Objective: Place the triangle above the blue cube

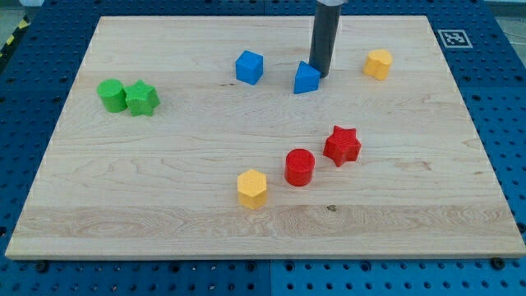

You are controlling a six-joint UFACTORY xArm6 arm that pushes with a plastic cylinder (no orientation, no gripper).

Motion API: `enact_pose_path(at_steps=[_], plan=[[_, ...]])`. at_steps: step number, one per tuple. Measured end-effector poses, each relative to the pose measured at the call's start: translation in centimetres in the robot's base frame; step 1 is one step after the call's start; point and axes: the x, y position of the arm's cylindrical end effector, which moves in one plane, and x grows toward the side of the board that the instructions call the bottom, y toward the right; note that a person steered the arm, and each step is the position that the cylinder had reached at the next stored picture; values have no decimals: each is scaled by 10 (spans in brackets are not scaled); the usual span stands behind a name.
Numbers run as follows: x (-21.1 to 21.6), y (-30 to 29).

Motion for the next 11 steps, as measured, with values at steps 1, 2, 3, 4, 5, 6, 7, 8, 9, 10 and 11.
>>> enact_pose_path(at_steps=[1,2,3,4,5,6,7,8,9,10,11], plan=[[26,14],[51,20],[75,20],[68,10],[40,-5],[1,-26],[-21,-45],[-28,-61],[-28,-82],[-28,-101],[-28,-111]])
